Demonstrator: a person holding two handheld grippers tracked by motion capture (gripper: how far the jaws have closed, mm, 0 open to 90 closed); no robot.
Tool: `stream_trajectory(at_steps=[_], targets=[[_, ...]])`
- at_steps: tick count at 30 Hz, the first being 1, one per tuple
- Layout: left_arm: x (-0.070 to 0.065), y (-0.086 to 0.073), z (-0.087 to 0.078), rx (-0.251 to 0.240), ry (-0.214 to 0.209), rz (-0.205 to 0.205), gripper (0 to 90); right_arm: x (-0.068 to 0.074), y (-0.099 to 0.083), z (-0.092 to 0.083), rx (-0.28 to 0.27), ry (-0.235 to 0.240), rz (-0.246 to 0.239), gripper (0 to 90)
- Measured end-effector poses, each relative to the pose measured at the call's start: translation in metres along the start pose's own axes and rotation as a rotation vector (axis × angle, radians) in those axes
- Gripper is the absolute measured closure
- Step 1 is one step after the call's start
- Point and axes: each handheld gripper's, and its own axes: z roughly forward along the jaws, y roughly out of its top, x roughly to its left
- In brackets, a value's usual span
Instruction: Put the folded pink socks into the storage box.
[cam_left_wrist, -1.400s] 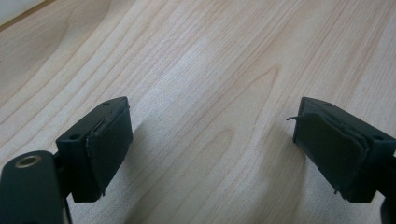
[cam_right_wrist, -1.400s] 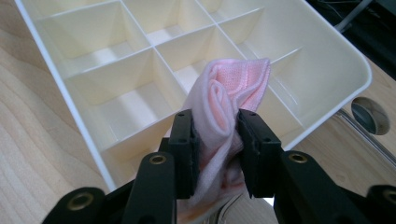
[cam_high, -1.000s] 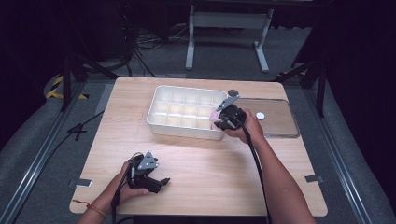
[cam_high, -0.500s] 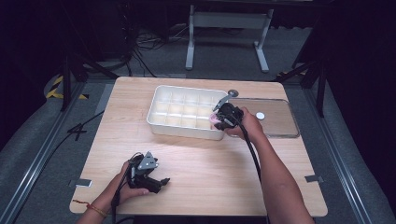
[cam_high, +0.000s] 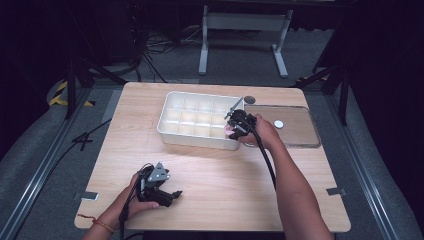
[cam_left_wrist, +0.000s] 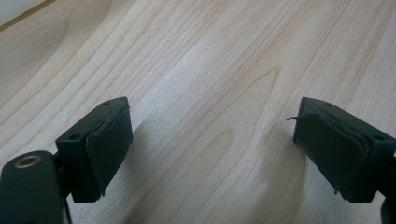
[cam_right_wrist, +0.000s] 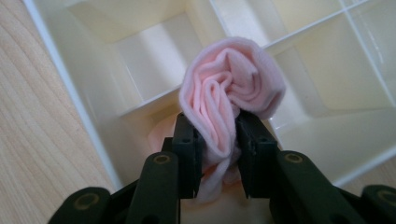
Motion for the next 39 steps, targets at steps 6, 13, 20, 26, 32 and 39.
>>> stream_trajectory(at_steps=[6, 13, 20, 26, 32, 39], targets=[[0.0, 0.0, 0.0, 0.006, 0.002, 0.002, 12.0, 0.0, 0.002, 0.003, 0.025, 0.006, 0.004, 71.5], [0.0, 0.001, 0.0, 0.006, -0.001, 0.001, 11.9, 0.001, 0.002, -0.001, 0.012, -0.008, -0.005, 67.0], [0.0, 0.001, 0.0, 0.004, -0.002, -0.003, 11.9, 0.001, -0.003, -0.016, -0.04, -0.006, 0.026, 58.6], [0.0, 0.001, 0.0, 0.005, -0.002, -0.003, 11.9, -0.001, -0.006, -0.026, -0.089, -0.007, 0.046, 56.8], [0.0, 0.001, 0.0, 0.004, -0.001, -0.007, 11.9, -0.004, -0.009, -0.029, -0.128, 0.011, 0.064, 59.3], [0.0, 0.001, 0.0, 0.0, 0.001, -0.007, 12.0, -0.004, -0.007, -0.025, -0.151, 0.019, 0.079, 70.4]])
